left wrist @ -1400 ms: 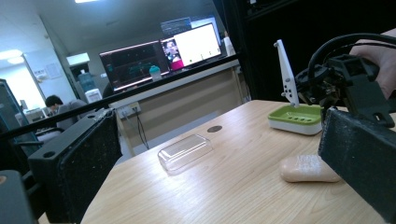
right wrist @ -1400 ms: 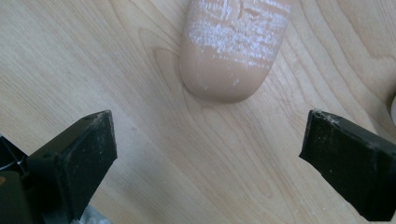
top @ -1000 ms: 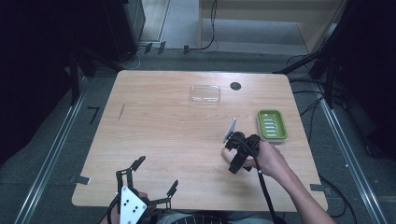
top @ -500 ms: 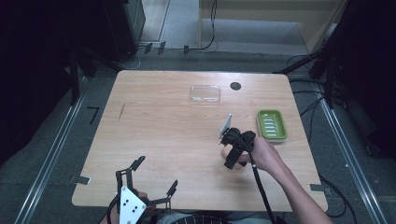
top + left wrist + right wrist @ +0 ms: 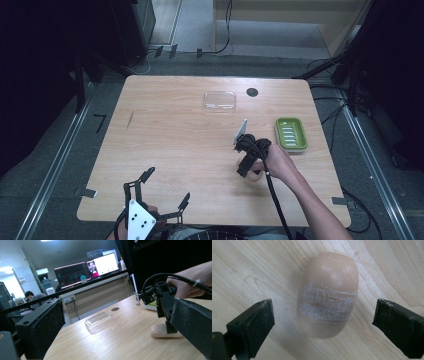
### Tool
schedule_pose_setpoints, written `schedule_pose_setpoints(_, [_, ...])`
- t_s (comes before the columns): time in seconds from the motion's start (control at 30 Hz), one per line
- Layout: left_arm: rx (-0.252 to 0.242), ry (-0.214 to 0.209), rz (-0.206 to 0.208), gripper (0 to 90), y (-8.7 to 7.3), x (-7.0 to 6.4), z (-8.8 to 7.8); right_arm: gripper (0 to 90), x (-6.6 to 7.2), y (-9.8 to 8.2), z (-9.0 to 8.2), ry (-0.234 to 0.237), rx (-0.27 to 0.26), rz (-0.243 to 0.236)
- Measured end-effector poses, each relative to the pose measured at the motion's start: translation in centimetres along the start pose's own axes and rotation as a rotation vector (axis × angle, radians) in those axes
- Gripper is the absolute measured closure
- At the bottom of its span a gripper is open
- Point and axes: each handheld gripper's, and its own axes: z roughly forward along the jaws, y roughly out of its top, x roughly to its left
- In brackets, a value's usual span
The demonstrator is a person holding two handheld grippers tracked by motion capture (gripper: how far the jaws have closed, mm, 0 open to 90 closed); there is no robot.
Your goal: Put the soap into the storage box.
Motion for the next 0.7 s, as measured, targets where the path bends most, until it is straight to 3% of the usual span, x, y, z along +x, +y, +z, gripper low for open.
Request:
schedule_pose_setpoints(0.43, [-0.001, -0.001, 0.0, 0.0, 0.0, 0.0, 0.0, 7.7, -0.6, 0.5, 1.7, 0.006, 0.019, 0.018])
schedule_pose_setpoints(0.7, [-0.001, -0.001, 0.0, 0.0, 0.0, 0.0, 0.0, 16.0, -0.7, 0.5, 2.4, 0.002, 0.028, 0.035])
